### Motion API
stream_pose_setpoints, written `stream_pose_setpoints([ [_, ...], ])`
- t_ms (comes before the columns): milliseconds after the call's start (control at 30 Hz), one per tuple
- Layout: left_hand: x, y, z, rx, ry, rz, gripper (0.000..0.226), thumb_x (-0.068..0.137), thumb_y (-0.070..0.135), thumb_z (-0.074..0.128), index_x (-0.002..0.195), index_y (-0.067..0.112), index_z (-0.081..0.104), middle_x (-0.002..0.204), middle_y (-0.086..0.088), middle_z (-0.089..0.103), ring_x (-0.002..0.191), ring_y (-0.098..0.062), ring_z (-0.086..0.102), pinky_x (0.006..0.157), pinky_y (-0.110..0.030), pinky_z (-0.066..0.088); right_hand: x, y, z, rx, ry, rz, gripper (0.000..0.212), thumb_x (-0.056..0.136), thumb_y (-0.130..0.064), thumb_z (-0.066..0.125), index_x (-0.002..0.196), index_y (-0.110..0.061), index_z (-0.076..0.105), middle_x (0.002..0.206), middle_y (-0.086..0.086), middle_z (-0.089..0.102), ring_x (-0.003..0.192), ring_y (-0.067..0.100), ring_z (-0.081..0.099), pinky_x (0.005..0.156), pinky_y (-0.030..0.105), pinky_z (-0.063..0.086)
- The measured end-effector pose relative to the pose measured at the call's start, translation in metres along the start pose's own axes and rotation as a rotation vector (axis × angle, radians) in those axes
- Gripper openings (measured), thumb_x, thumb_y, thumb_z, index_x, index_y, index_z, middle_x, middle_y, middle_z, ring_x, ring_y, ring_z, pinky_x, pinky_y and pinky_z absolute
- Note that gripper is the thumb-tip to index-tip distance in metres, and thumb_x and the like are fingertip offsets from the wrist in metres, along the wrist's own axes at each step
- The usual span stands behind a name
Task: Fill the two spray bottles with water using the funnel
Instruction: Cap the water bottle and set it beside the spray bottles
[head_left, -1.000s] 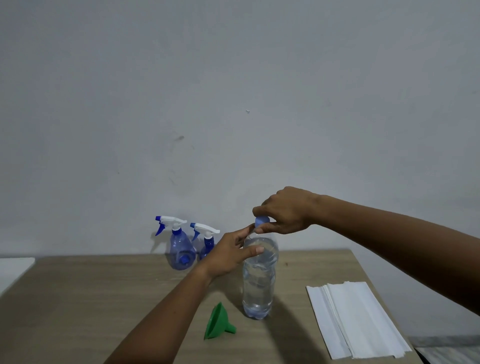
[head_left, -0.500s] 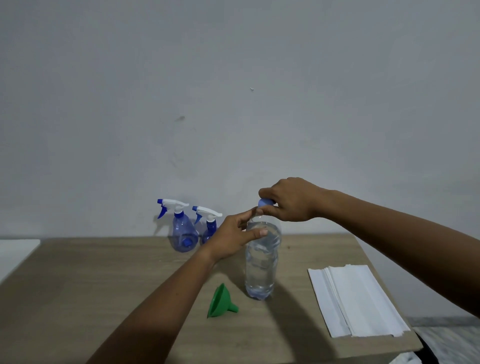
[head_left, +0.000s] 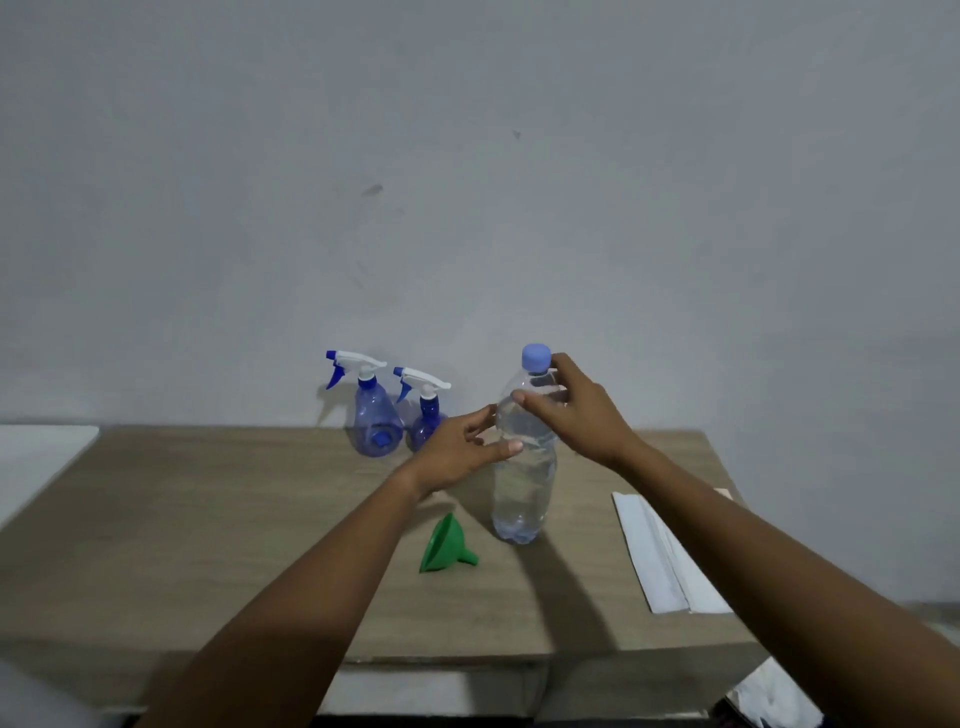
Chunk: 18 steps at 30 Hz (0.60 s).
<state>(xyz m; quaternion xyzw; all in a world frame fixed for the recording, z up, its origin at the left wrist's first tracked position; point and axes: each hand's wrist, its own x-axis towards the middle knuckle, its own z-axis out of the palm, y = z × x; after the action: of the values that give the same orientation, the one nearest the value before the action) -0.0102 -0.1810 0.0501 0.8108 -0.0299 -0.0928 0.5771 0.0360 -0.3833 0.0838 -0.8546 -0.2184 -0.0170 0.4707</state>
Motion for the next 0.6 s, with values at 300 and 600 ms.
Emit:
stream_pose_setpoints([
  [300, -0.017, -0.077, 0.000, 0.598, -0.080, -0.293, 0.087, 0.070, 0.033, 0.092, 0.148, 0.028, 0.053, 0.145, -0.003, 0.061, 0.125, -0.018, 0.061, 0.102, -0.026, 0.048, -0.044, 0.052, 0.061, 0.233, 0.060, 0.206, 0.065, 0.079, -0.040, 0.084, 0.132, -0.040, 0.047, 0.123, -0.018, 0.064, 0.112, 0.004, 0.063, 0.095, 0.033, 0.055],
  [600, -0.003, -0.119, 0.006, 1.075, -0.206, -0.271, 0.087, 0.046, 0.039, 0.080, 0.129, 0.033, 0.056, 0.130, 0.001, 0.061, 0.113, -0.027, 0.063, 0.087, -0.039, 0.056, -0.049, 0.059, 0.074, 0.294, 0.059, 0.193, 0.062, 0.085, -0.033, 0.080, 0.136, -0.039, 0.045, 0.127, -0.014, 0.063, 0.114, 0.001, 0.062, 0.093, 0.024, 0.052],
])
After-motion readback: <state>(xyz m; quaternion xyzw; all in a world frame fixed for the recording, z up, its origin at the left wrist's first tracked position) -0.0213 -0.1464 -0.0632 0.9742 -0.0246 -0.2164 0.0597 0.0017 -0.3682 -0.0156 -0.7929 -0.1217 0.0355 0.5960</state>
